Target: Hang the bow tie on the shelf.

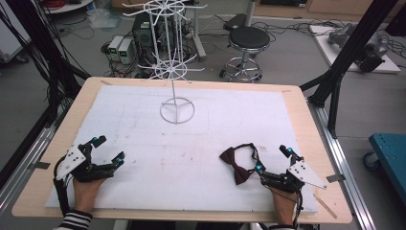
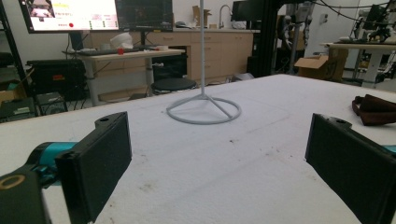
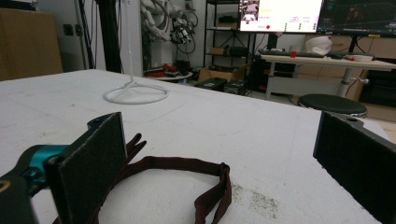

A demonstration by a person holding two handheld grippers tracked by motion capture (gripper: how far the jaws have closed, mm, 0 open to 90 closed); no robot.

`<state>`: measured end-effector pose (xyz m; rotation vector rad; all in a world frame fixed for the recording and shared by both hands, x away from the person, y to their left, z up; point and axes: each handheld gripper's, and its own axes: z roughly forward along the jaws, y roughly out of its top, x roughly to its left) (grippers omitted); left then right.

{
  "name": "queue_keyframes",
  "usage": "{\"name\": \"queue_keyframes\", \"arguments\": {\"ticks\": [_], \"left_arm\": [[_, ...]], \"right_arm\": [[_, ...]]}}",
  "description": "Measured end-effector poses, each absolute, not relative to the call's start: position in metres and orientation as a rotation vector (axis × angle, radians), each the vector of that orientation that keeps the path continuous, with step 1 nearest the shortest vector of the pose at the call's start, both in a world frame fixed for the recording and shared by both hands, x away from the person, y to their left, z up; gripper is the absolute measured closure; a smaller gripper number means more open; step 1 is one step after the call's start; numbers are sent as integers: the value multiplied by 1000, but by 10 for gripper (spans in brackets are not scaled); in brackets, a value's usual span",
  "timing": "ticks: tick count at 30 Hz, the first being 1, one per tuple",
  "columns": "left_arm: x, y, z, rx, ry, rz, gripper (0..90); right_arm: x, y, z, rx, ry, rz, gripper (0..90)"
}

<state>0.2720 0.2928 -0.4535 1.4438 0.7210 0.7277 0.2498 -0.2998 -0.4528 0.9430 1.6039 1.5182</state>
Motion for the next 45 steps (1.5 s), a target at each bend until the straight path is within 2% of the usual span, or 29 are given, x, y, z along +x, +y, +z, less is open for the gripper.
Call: {"name": "queue_keyframes", "arguments": {"ticks": [33, 45], "left_arm": [[272, 293, -453, 1445, 716, 729, 75], [272, 293, -453, 1445, 718, 729, 75]], "right_arm": [[250, -300, -451, 934, 1623, 1513, 19], [248, -298, -428, 922, 1725, 1503, 19]]}}
